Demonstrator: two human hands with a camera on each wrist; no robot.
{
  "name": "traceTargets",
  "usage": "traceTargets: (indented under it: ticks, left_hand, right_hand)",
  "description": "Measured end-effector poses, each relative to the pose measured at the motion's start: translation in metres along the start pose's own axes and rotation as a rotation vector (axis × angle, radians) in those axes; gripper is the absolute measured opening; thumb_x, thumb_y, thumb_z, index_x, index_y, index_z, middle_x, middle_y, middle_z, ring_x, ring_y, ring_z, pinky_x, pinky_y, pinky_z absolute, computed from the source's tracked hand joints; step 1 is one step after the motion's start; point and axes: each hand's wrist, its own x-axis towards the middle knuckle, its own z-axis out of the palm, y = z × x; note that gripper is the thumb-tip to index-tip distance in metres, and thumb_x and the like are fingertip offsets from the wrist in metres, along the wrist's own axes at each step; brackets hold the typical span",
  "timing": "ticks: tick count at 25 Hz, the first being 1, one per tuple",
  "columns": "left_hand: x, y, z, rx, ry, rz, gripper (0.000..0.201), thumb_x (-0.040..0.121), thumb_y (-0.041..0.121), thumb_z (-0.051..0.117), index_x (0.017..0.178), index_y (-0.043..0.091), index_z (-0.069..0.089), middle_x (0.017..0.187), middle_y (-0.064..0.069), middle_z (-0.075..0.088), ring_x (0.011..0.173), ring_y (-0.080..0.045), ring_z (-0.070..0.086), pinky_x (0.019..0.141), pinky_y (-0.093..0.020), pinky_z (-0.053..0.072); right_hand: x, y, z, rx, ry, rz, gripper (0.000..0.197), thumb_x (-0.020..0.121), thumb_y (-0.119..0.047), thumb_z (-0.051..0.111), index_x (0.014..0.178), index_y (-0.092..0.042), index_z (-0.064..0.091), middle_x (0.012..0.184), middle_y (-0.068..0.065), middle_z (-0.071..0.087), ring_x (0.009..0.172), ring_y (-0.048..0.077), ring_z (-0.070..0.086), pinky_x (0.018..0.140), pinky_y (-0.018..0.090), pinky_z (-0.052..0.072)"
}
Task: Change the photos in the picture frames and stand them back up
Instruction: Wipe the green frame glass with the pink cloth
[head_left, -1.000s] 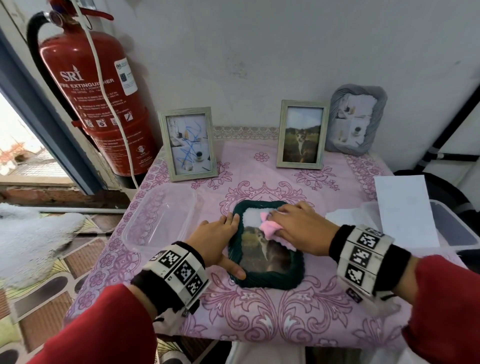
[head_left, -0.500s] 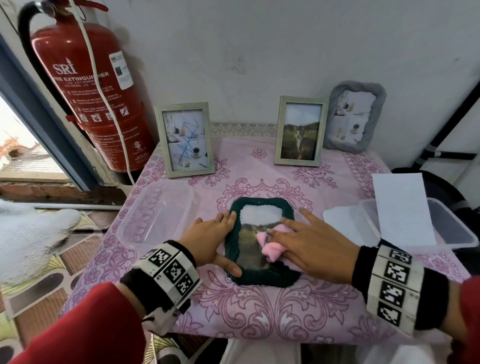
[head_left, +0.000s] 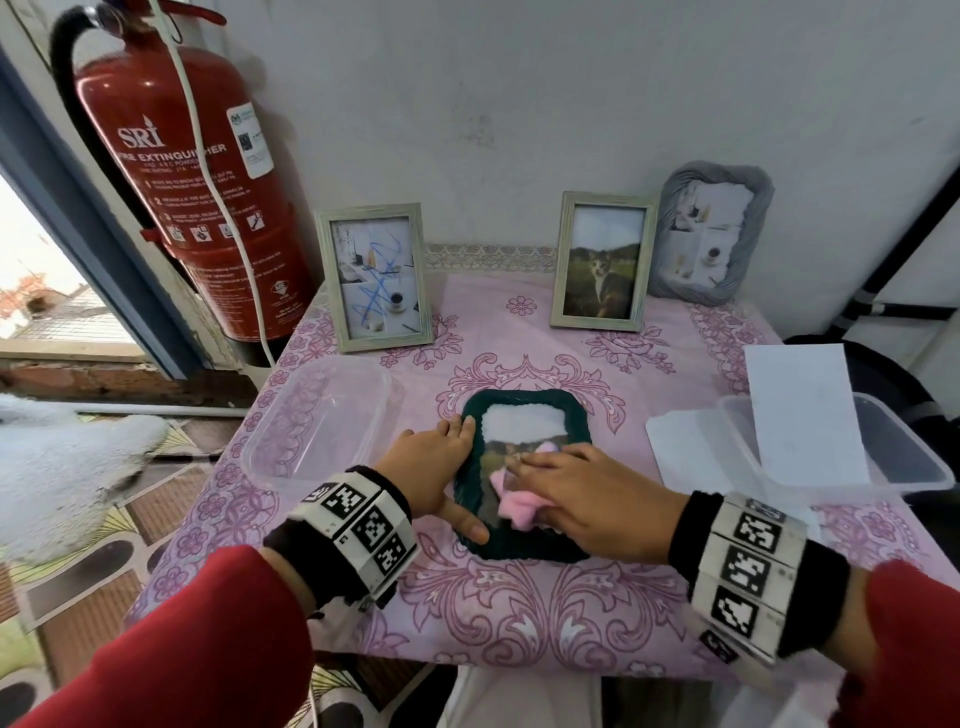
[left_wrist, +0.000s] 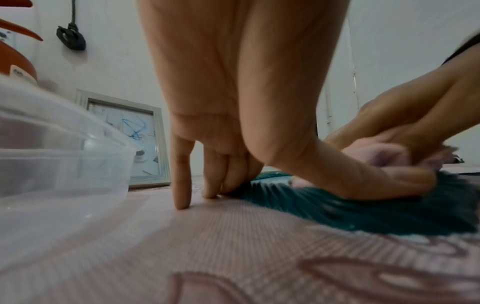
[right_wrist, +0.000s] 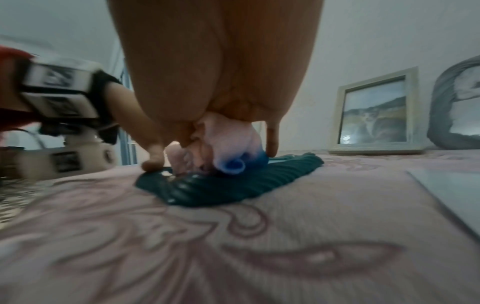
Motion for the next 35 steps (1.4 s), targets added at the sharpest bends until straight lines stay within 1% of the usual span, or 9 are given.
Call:
traceTargets:
  ticks: [4,7,11,15,19,22,25,28,35]
  left_hand:
    - [0.0,-0.003,0.0,-0.017,-0.006,0.016,0.126,0.062,0.063,0.071,0.148,0.005,0.0,0.157,-0.015,0.005,0.136,-0.029,0.032,0.11,-0.04,0.032]
    - [0.001,-0.006,0.001,-0.01,0.003,0.029,0.125,0.062,0.064,0.07,0.149,0.006,0.001,0.157,-0.014,0.006,0.135,-0.029,0.034,0.11,-0.039,0.032]
    - [0.002,-0.006,0.003,0.011,0.016,0.019,0.126,0.061,0.066,0.069,0.149,0.007,0.0,0.158,-0.012,0.005,0.134,-0.028,0.036,0.108,-0.04,0.033]
    - [0.0,-0.006,0.005,0.011,0.026,0.014,0.125,0.062,0.067,0.068,0.149,0.009,-0.001,0.158,-0.01,0.003,0.135,-0.027,0.035,0.107,-0.041,0.031]
    - [0.0,-0.007,0.005,-0.008,0.029,0.017,0.125,0.062,0.066,0.068,0.149,0.009,-0.001,0.158,-0.011,0.002,0.136,-0.027,0.033,0.108,-0.041,0.029]
    - [0.0,-0.01,0.007,-0.02,0.036,0.025,0.125,0.062,0.067,0.067,0.149,0.009,-0.001,0.159,-0.009,0.002,0.136,-0.025,0.034,0.107,-0.04,0.029]
    - [0.001,-0.011,0.008,-0.024,0.046,0.032,0.125,0.062,0.067,0.068,0.149,0.01,0.0,0.159,-0.008,0.004,0.134,-0.025,0.036,0.106,-0.039,0.031]
    - [0.001,-0.011,0.009,-0.026,0.056,0.036,0.125,0.061,0.068,0.068,0.149,0.01,0.0,0.158,-0.008,0.005,0.134,-0.024,0.037,0.106,-0.04,0.031]
    - [0.002,-0.009,0.008,-0.021,0.041,0.02,0.126,0.061,0.067,0.068,0.149,0.009,0.0,0.158,-0.01,0.005,0.136,-0.026,0.034,0.106,-0.042,0.03]
  right_hand:
    - [-0.022,0.006,-0.001,-0.234,0.061,-0.041,0.036,0.098,-0.033,0.033,0.133,-0.026,0.039,0.14,-0.006,0.046,0.132,0.02,0.037,0.109,0.045,0.023]
    - [-0.017,0.024,-0.005,-0.344,-0.001,0.074,0.05,0.099,-0.045,0.025,0.143,-0.022,0.028,0.154,0.0,0.028,0.144,0.024,0.02,0.115,0.053,0.01]
    - [0.016,0.038,-0.011,-0.389,0.056,0.157,0.052,0.098,-0.044,0.031,0.144,-0.02,0.027,0.157,0.009,0.014,0.142,0.025,0.019,0.113,0.045,0.018]
    - [0.045,0.026,-0.013,-0.202,0.101,0.145,0.043,0.093,-0.024,0.044,0.136,-0.018,0.04,0.136,0.008,0.038,0.124,0.023,0.034,0.103,0.036,0.025]
    - [0.026,0.001,-0.005,0.03,0.094,-0.05,0.032,0.092,-0.022,0.046,0.122,-0.02,0.057,0.126,0.002,0.049,0.118,0.019,0.041,0.101,0.036,0.03]
    - [-0.004,0.0,0.002,0.009,0.095,-0.131,0.033,0.093,-0.026,0.04,0.122,-0.022,0.056,0.125,-0.004,0.054,0.115,0.014,0.044,0.103,0.035,0.033]
    - [-0.021,0.014,0.0,-0.169,0.071,-0.067,0.037,0.096,-0.036,0.032,0.13,-0.031,0.047,0.128,-0.01,0.05,0.121,0.01,0.043,0.119,0.037,0.013]
    - [-0.014,0.027,-0.006,-0.279,0.084,0.01,0.039,0.099,-0.037,0.03,0.134,-0.027,0.041,0.125,-0.007,0.048,0.121,0.013,0.044,0.118,0.038,0.003]
    - [0.031,0.03,-0.014,-0.115,0.101,0.121,0.037,0.095,-0.034,0.044,0.13,-0.021,0.048,0.119,0.003,0.049,0.111,0.021,0.042,0.092,0.03,0.028]
